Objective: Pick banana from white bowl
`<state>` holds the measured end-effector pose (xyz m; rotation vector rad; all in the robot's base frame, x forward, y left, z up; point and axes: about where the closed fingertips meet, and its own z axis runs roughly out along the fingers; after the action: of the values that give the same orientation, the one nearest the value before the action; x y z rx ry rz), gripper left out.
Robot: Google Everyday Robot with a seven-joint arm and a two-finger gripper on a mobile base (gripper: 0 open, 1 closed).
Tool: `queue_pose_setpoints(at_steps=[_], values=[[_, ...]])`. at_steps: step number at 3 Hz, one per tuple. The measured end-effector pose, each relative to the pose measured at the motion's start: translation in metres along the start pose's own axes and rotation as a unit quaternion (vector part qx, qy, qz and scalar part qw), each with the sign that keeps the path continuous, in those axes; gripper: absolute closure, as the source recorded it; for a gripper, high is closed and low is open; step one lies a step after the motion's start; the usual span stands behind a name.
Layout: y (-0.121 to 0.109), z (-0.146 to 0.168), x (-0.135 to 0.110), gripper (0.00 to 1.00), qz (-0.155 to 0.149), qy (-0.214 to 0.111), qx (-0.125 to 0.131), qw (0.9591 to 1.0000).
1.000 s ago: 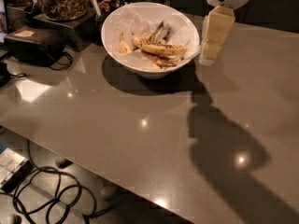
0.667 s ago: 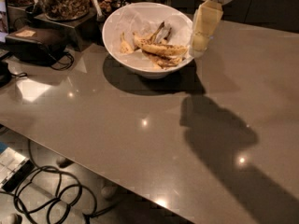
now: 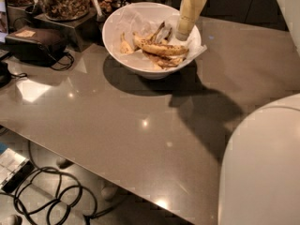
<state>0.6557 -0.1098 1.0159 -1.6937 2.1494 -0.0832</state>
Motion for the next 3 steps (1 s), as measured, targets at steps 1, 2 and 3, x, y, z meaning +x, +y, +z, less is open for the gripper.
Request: queue_pose_setpoints(at_steps=[1,2,3], values=[[-0.004,0.015,-0.007,0.00,0.007,-0.013,-0.014,0.9998],[-0.004,0.035,-0.014,0.00,0.006,-0.016,-0.033,0.9993],[-0.003,0.052,-0.018,0.19,0.005,-0.011,-0.048,0.9988]])
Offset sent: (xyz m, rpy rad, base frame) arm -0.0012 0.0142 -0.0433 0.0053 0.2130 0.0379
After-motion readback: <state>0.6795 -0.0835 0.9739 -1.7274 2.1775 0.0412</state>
